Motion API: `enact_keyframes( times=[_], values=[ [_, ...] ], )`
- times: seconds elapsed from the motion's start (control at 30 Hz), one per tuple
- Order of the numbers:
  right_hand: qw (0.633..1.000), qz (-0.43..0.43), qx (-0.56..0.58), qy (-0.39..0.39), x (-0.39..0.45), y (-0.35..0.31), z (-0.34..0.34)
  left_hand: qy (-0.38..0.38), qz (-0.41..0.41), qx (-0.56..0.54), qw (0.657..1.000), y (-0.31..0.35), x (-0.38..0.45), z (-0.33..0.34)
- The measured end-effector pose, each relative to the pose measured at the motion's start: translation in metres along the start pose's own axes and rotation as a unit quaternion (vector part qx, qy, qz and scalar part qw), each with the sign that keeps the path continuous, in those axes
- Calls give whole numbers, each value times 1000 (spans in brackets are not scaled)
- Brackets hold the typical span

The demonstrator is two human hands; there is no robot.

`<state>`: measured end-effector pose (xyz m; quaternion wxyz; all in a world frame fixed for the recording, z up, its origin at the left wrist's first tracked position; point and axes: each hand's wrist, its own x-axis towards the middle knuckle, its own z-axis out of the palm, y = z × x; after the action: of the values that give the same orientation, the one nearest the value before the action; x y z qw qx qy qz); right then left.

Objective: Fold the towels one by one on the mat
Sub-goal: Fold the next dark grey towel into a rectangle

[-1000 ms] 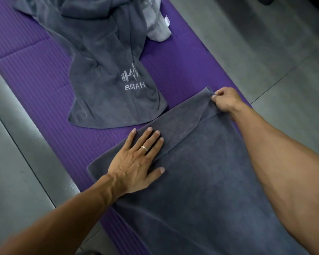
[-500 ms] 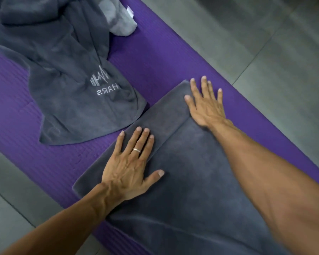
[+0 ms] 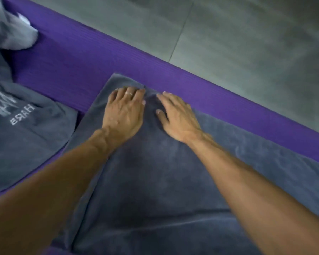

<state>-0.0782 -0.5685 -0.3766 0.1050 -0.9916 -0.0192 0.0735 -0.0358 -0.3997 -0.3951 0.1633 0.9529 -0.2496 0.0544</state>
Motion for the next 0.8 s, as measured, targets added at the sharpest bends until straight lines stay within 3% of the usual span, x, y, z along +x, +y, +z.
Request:
enact_keyframes(
  times=[0.1,0.17,0.27,0.43,0.57,0.6,0.7,0.8],
  values=[
    [990,119,-52,51,-16,29,-3,-117,22,26,993,-10,46,-2],
    [984,152,-75,48,-23,42,-2,-152,50,85,983,-16,58,-4],
    [984,163,-62,42,-17,45,-5,-111,112,141,977,-25,62,-9],
    [979,190,-18,71,1,43,-9,-58,81,98,990,-26,72,-10],
    [977,144,-15,155,-13,23,1,-26,141,37,989,-4,47,8],
    [981,127,-13,144,-25,17,9,-50,147,22,988,4,38,15],
    [991,118,-66,11,-66,33,31,-167,116,59,977,15,23,30],
    [959,265,-95,-4,-95,102,21,-166,111,87,976,13,23,33]
  ],
)
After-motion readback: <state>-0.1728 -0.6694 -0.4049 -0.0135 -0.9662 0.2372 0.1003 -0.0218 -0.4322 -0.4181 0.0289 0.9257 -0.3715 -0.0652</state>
